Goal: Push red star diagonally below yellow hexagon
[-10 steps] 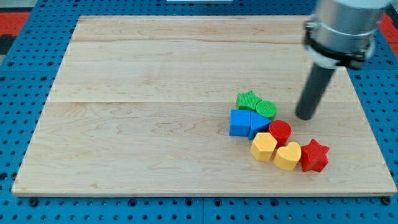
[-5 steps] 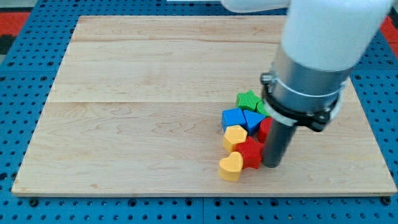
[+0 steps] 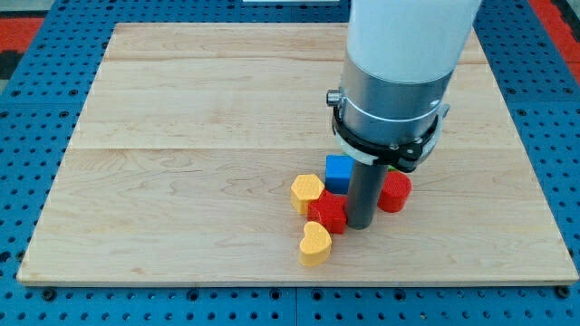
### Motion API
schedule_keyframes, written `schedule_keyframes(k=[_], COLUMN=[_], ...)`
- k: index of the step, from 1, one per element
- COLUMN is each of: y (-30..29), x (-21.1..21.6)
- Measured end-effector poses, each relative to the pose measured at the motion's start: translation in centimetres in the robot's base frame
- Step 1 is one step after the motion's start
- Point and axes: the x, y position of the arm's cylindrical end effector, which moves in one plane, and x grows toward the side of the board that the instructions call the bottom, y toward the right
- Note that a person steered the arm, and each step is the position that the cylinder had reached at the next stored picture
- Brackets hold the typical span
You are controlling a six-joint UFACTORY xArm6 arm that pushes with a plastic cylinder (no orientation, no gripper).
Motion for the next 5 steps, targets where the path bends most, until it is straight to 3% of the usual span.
schedule_keyframes(k=[1, 2, 4, 5], y=[3.0, 1.0, -5.6, -5.6], x=[3.0, 5.0, 1.0, 0.7])
